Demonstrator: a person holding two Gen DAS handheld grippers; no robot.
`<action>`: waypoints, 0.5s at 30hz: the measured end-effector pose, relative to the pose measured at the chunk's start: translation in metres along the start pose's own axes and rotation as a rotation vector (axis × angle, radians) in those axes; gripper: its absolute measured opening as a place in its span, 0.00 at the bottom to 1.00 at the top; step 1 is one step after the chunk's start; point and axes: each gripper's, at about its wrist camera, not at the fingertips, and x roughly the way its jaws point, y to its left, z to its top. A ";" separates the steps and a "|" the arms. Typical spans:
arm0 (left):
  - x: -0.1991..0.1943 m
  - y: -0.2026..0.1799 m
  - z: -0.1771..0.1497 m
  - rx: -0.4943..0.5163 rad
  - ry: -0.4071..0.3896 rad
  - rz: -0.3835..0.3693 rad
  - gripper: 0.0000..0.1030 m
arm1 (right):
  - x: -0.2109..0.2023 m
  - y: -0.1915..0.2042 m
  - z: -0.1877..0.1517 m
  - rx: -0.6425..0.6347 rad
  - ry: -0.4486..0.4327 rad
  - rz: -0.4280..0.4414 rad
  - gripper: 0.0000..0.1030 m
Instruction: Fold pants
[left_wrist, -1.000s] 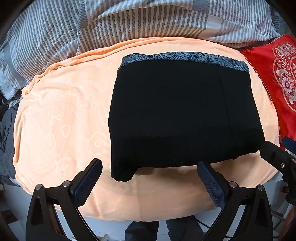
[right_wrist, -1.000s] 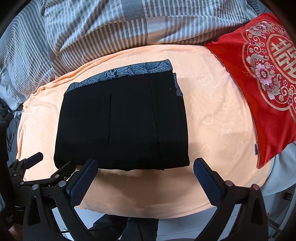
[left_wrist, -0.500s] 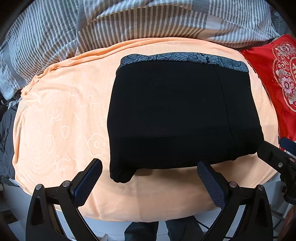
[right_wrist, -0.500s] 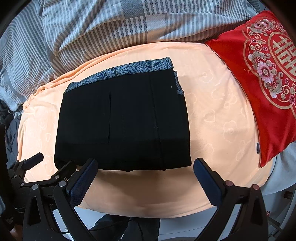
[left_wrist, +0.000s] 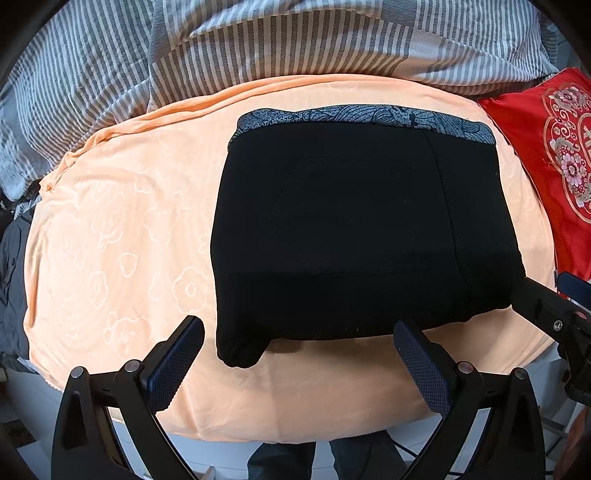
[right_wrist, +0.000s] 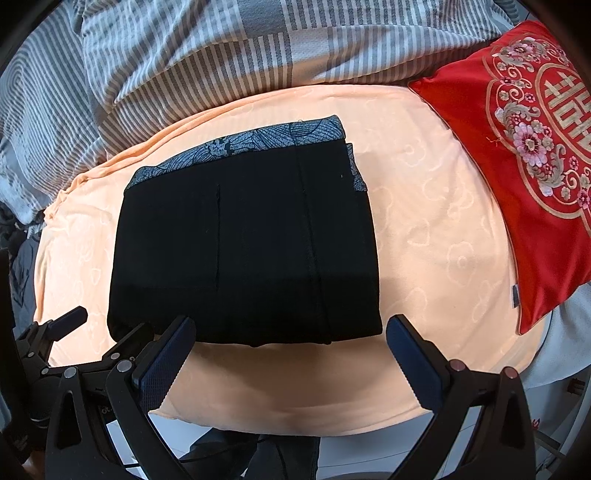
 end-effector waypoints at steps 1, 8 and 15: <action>0.000 0.000 0.000 0.000 0.000 -0.001 1.00 | 0.000 0.000 0.000 -0.001 0.001 0.000 1.00; 0.000 0.000 0.000 0.000 0.000 0.000 1.00 | 0.000 0.000 0.000 0.001 0.001 0.001 1.00; 0.000 0.000 0.000 0.000 0.001 0.002 1.00 | 0.000 0.000 0.001 -0.001 0.001 0.002 1.00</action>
